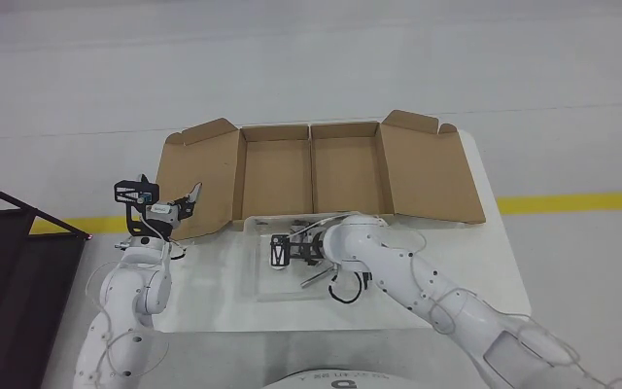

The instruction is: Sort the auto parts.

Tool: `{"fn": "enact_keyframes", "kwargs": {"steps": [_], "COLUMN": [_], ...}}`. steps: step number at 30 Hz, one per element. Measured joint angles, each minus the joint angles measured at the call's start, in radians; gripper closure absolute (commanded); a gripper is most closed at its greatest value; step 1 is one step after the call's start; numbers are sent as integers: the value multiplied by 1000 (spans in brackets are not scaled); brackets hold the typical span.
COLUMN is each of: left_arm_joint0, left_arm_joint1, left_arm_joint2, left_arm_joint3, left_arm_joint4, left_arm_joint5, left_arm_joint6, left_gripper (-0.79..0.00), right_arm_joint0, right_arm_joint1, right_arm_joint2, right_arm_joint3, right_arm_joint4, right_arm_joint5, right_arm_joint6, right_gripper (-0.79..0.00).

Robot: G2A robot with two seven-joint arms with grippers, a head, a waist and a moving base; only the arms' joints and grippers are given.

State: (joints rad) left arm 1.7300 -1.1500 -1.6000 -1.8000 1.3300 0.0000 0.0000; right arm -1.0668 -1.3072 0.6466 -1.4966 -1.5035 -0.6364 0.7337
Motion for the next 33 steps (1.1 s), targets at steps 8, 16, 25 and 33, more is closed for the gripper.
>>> {"fn": "enact_keyframes", "kwargs": {"steps": [8, 16, 25, 33], "left_arm_joint0": [0, 0, 0, 0], "left_arm_joint1": [0, 0, 0, 0], "left_arm_joint2": [0, 0, 0, 0], "left_arm_joint3": [0, 0, 0, 0], "left_arm_joint4": [0, 0, 0, 0], "left_arm_joint5": [0, 0, 0, 0], "left_arm_joint6": [0, 0, 0, 0], "left_gripper": [-785, -785, -785, -785], "right_arm_joint0": [-37, -151, -300, -344], "right_arm_joint1": [26, 98, 172, 208], "right_arm_joint2": [52, 202, 398, 447], "right_arm_joint3": [-55, -201, -327, -304], "right_arm_joint4": [15, -1, -123, -200], "right_arm_joint5": [-93, -286, -376, -376], "right_arm_joint6": [-31, -151, -501, -836], "right_gripper": [0, 0, 0, 0]}}
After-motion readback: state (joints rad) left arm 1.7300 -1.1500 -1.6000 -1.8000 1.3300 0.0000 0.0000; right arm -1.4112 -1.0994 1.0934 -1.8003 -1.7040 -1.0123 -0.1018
